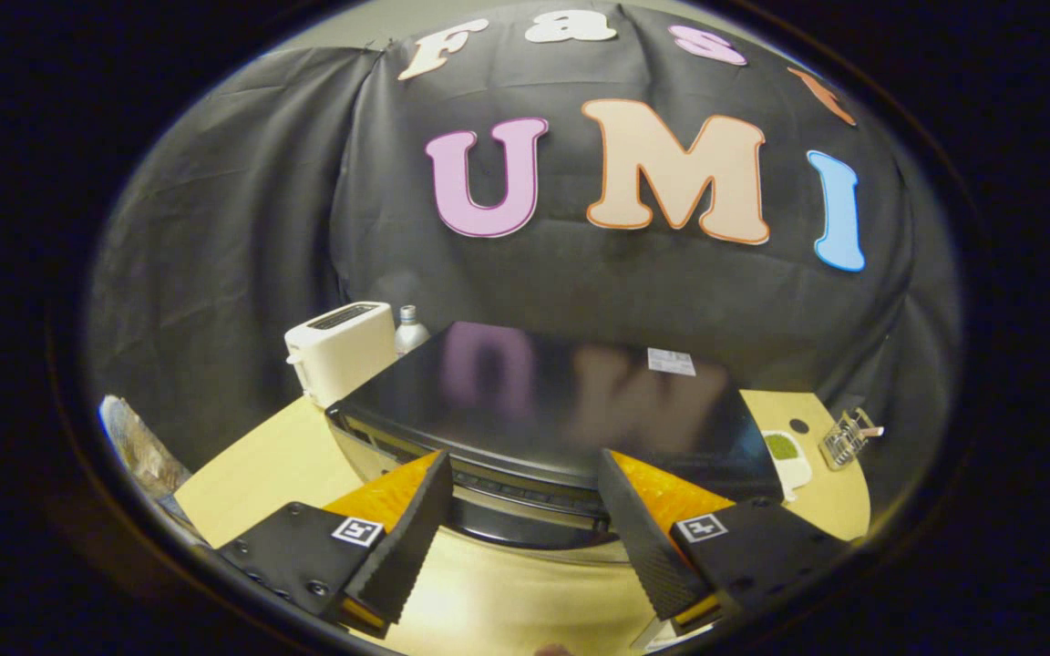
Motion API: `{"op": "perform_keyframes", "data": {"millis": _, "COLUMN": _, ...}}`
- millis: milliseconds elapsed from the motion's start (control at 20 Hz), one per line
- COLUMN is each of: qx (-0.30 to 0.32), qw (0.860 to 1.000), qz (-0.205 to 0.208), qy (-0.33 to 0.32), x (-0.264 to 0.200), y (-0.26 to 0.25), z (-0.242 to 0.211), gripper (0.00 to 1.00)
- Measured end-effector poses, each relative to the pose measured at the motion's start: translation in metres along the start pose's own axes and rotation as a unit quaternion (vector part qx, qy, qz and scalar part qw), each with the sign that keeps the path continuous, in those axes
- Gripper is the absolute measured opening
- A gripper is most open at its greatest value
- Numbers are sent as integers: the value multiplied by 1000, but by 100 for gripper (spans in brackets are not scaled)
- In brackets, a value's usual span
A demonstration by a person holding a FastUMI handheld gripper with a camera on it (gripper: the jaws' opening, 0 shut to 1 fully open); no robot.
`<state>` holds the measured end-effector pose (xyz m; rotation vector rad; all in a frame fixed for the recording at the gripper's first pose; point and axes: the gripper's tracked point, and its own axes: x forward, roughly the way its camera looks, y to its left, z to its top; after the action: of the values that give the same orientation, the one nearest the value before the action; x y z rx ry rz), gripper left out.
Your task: Open the toaster oven, put the food inside, and close the toaster oven door.
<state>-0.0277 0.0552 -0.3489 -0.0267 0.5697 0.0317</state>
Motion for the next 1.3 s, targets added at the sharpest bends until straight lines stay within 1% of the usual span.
{"op": "perform_keyframes", "data": {"millis": 50, "qx": 0, "qw": 1000, "qz": 6, "qy": 9, "x": -5, "y": 3, "z": -6, "gripper": 100}}
{"op": "perform_keyframes", "data": {"millis": 250, "qx": 46, "qw": 997, "qz": 34, "qy": 44, "x": -26, "y": 12, "z": -35, "gripper": 99}}
{"op": "perform_keyframes", "data": {"millis": 300, "qx": 48, "qw": 997, "qz": 40, "qy": 52, "x": -31, "y": 15, "z": -41, "gripper": 100}}
{"op": "perform_keyframes", "data": {"millis": 450, "qx": 31, "qw": 994, "qz": 64, "qy": 85, "x": -51, "y": 28, "z": -70, "gripper": 99}}
{"op": "perform_keyframes", "data": {"millis": 700, "qx": 41, "qw": 984, "qz": 89, "qy": 147, "x": -66, "y": 38, "z": -122, "gripper": 99}}
{"op": "perform_keyframes", "data": {"millis": 1000, "qx": 1, "qw": 979, "qz": 107, "qy": 173, "x": -70, "y": 42, "z": -157, "gripper": 100}}
{"op": "perform_keyframes", "data": {"millis": 1300, "qx": -2, "qw": 971, "qz": 109, "qy": 212, "x": -66, "y": 40, "z": -192, "gripper": 99}}
